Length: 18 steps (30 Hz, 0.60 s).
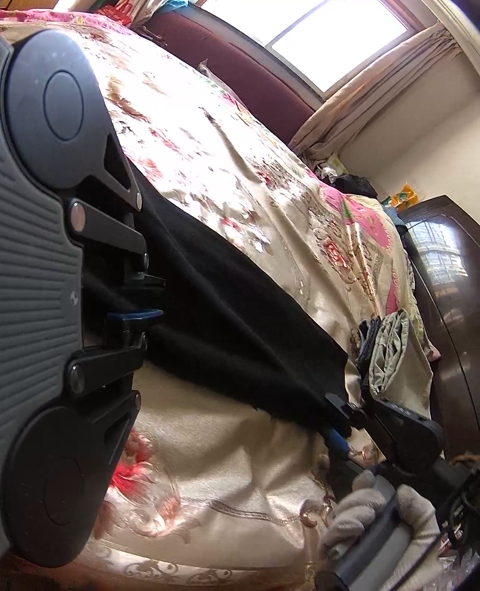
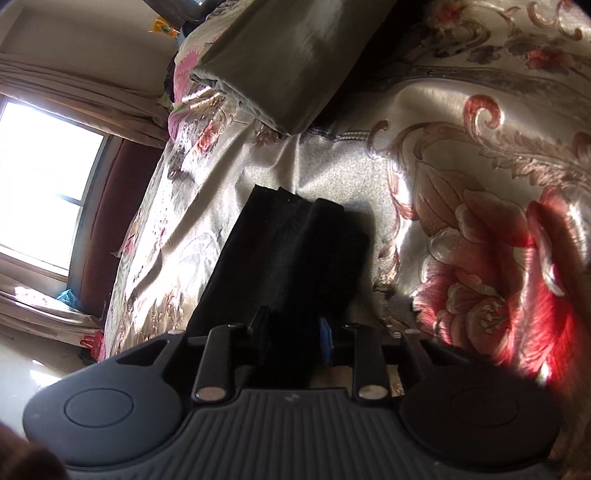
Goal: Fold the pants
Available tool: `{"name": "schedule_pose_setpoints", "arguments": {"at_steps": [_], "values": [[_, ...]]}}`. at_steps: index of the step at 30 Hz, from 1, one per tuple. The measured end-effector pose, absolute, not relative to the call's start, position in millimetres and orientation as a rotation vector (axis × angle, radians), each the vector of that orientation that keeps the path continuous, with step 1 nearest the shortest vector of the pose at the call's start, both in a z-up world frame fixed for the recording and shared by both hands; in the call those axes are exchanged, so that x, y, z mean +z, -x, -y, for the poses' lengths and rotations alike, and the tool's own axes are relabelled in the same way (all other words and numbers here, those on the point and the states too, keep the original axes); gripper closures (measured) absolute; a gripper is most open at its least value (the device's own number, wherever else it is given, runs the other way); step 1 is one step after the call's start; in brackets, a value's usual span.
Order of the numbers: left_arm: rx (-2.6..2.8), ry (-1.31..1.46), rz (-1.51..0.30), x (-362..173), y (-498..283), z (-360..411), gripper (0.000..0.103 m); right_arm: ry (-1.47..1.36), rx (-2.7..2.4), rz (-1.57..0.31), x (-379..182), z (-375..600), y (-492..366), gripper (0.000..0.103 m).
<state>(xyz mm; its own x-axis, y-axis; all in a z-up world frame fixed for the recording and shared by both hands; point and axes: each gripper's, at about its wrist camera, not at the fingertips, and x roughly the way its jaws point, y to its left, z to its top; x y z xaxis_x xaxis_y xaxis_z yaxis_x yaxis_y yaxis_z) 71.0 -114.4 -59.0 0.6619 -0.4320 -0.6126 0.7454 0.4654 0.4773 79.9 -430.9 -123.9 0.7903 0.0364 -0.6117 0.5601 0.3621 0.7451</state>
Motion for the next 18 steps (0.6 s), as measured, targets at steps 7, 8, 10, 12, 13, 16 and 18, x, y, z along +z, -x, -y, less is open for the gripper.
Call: {"name": "schedule_pose_setpoints", "arguments": {"at_steps": [7,8,10,12,13,16,18], "values": [[-0.810,-0.790,-0.395,-52,-64,122,0.074,-1.264,-0.362,-0.522,-131,431,-62,0.075],[-0.808,-0.781,-0.395,-51,-67,123,0.074,-1.252,-0.374,-0.518,-129,430,-53,0.076],[-0.803,-0.747,-0.403,-52,-75,128,0.074,-1.236,-0.385,-0.509,-126,428,-46,0.075],[-0.799,-0.731,-0.415,-55,-82,133,0.074,-1.233,-0.390,-0.525,-124,429,-44,0.074],[-0.797,-0.729,-0.417,-56,-84,136,0.074,-1.228,-0.388,-0.528,-123,429,-44,0.074],[-0.821,-0.714,-0.419,-58,-85,143,0.074,-1.238,-0.396,-0.535,-123,432,-45,0.071],[-0.834,-0.716,-0.418,-61,-84,150,0.074,-1.258,-0.410,-0.527,-128,433,-51,0.070]]}}
